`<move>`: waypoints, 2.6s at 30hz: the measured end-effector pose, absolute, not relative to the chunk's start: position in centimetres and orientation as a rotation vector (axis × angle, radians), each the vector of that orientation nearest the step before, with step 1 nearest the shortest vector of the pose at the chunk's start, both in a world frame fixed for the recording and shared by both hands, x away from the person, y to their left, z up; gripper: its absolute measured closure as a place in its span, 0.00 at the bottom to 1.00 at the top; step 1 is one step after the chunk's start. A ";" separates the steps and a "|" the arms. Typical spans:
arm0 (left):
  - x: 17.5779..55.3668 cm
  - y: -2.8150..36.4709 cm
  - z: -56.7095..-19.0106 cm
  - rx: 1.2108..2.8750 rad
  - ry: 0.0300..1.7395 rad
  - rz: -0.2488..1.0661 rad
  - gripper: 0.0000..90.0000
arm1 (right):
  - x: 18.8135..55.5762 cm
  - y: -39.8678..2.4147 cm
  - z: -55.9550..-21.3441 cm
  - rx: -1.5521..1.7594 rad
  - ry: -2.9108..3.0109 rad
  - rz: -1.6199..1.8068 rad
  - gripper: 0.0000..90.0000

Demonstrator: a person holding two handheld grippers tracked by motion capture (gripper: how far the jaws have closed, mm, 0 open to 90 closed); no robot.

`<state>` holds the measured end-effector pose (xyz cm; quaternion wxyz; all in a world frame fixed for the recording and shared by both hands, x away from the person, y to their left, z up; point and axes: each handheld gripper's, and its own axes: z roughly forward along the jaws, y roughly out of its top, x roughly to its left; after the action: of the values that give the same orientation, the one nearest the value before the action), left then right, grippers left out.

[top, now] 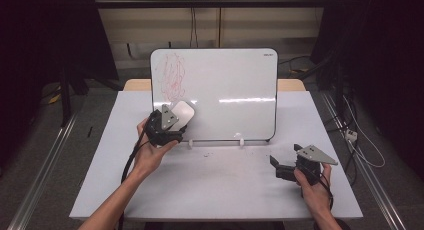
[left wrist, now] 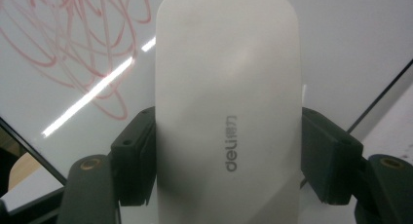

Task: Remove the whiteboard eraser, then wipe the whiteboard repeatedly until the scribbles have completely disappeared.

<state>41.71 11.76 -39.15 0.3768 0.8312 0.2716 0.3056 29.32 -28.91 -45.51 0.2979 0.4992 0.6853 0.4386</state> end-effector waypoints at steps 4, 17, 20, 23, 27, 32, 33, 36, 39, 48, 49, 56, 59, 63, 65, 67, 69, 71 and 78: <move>41.5 12.0 -38.8 2.095 0.704 0.763 0.35 | 29.3 -28.9 -45.5 1.321 1.822 1.167 0.05; 41.2 13.5 -37.5 1.994 0.740 0.755 0.35 | 29.2 -29.0 -45.4 1.320 1.824 1.184 0.05; 41.1 13.7 -37.3 1.990 0.740 0.729 0.35 | 29.4 -29.0 -45.4 1.328 1.816 1.185 0.05; 41.0 13.6 -37.3 1.984 0.738 0.713 0.35 | 29.4 -29.0 -45.4 1.337 1.809 1.184 0.05; 40.8 13.4 -37.2 1.993 0.727 0.705 0.35 | 29.2 -29.1 -45.3 1.343 1.792 1.189 0.05; 40.5 13.4 -36.2 1.981 0.723 0.729 0.34 | 29.1 -29.1 -45.3 1.333 1.803 1.192 0.05; 40.5 13.4 -35.7 1.970 0.719 0.747 0.35 | 29.1 -29.1 -45.4 1.330 1.806 1.196 0.05; 40.6 13.6 -35.2 1.952 0.728 0.764 0.35 | 29.2 -29.2 -45.4 1.330 1.804 1.199 0.05; 40.7 14.0 -34.7 1.940 0.739 0.771 0.34 | 29.3 -29.1 -45.5 1.335 1.813 1.188 0.05; 41.1 14.5 -32.9 1.916 0.750 0.823 0.35 | 29.3 -28.9 -45.4 1.325 1.812 1.193 0.05; 41.3 14.5 -32.6 1.917 0.750 0.828 0.35 | 29.3 -28.9 -45.4 1.323 1.814 1.194 0.05; 42.5 14.4 -31.4 1.912 0.758 0.851 0.35 | 29.4 -28.9 -45.4 1.323 1.817 1.195 0.05; 43.1 14.5 -31.0 1.906 0.767 0.858 0.35 | 29.4 -28.9 -45.5 1.319 1.820 1.197 0.04; 43.9 14.6 -30.6 1.896 0.782 0.871 0.35 | 29.4 -29.0 -45.5 1.322 1.819 1.200 0.04; 44.2 14.7 -30.4 1.893 0.786 0.873 0.35 | 29.5 -29.0 -45.5 1.322 1.820 1.200 0.04; 44.3 14.8 -30.1 1.894 0.781 0.873 0.35 | 29.5 -29.0 -45.5 1.324 1.822 1.201 0.04; 44.4 14.8 -30.0 1.873 0.785 0.886 0.35 | 29.5 -29.0 -45.5 1.323 1.820 1.200 0.04; 44.6 14.7 -29.9 1.866 0.787 0.891 0.35 | 29.5 -28.9 -45.5 1.324 1.822 1.197 0.04; 45.4 14.5 -29.7 1.869 0.785 0.919 0.35 | 29.6 -28.9 -45.5 1.329 1.823 1.198 0.04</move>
<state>45.39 14.52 -29.66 0.4421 0.7531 0.3165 0.3705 29.55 -28.89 -45.51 0.2895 0.4981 0.6831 0.4489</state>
